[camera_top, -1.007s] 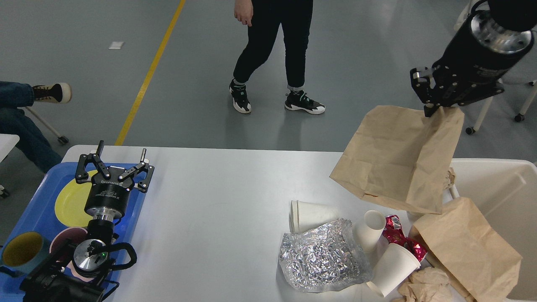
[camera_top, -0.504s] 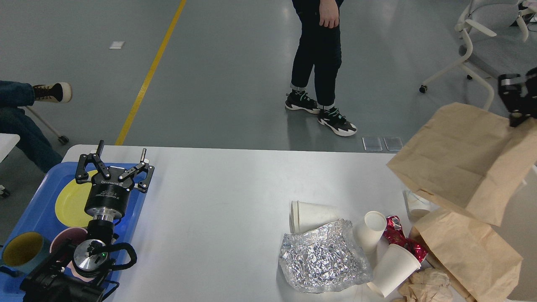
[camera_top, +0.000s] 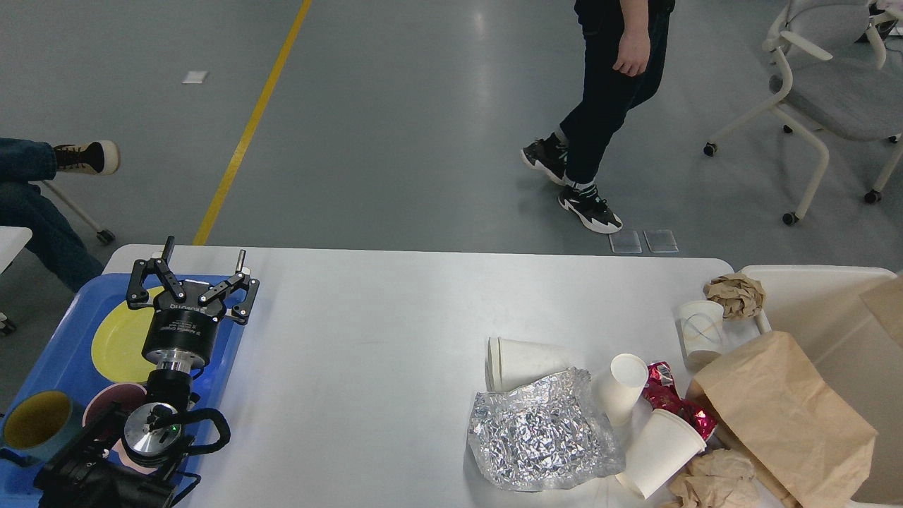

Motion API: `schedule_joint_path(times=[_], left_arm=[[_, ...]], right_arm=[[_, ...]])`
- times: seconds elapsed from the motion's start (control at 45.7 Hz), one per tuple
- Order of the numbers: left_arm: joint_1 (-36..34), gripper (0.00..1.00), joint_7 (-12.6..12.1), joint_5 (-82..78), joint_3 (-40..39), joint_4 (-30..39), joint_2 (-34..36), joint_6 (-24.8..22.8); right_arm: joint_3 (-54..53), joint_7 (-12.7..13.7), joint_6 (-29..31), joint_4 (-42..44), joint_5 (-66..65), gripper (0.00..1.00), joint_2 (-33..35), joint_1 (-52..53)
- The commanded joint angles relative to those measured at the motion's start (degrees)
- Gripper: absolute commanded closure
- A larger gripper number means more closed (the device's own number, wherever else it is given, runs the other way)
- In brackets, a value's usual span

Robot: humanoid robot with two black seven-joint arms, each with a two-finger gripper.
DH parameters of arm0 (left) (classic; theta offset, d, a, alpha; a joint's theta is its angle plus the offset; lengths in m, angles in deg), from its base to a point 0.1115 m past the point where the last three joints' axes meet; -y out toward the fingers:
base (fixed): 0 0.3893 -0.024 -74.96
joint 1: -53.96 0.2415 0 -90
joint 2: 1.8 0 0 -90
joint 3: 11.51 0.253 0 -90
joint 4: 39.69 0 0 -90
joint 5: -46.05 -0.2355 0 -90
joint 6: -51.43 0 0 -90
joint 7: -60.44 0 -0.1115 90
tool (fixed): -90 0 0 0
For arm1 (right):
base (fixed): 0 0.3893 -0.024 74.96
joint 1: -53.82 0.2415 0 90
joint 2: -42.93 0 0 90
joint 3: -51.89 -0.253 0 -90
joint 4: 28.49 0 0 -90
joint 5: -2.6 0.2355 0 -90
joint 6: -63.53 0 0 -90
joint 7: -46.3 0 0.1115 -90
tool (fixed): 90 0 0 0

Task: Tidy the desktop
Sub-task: 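Lower the brown paper bag into the white bin and release it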

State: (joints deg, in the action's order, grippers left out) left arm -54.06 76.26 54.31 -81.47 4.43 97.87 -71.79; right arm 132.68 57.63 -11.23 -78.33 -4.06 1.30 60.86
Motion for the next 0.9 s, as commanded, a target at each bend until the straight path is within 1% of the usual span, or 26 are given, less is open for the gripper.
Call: schedule_joint_path(times=[0.0,0.044,0.241,0.263,0.307,0.547,0.613,0.876], left_arm=[[0.00,0.04,0.00,0.00,0.00,0.00,0.00,0.00],[0.00,0.04,0.00,0.00,0.00,0.00,0.00,0.00],[0.00,0.04,0.00,0.00,0.00,0.00,0.00,0.00],[0.00,0.04,0.00,0.00,0.00,0.00,0.00,0.00],[0.00,0.04,0.00,0.00,0.00,0.00,0.00,0.00],[0.00,0.04,0.00,0.00,0.00,0.00,0.00,-0.09],[0.00,0.04,0.00,0.00,0.00,0.00,0.00,0.00],[0.00,0.04,0.00,0.00,0.00,0.00,0.00,0.00]], right_arm=[[-10.02,-0.08,-2.93,11.86,2.79,1.00,-0.55,-18.52],[-13.10,-0.26,-3.63,15.55,3.23,1.00,-1.34,-24.24],[-26.64,-0.52,-7.23,29.97,4.11,1.00,-9.78,-44.72],[-28.91,-0.52,-7.93,33.03,4.11,1.00,-12.39,-49.09],[-30.25,-0.52,-8.38,34.55,4.11,1.00,-14.43,-51.85],[-31.13,-0.43,-11.02,40.35,4.20,1.00,-22.52,-60.29],[-31.22,-0.52,-11.11,41.67,4.20,1.00,-23.67,-61.62],[-31.31,-0.26,-11.46,41.76,4.20,1.00,-26.39,-63.99]])
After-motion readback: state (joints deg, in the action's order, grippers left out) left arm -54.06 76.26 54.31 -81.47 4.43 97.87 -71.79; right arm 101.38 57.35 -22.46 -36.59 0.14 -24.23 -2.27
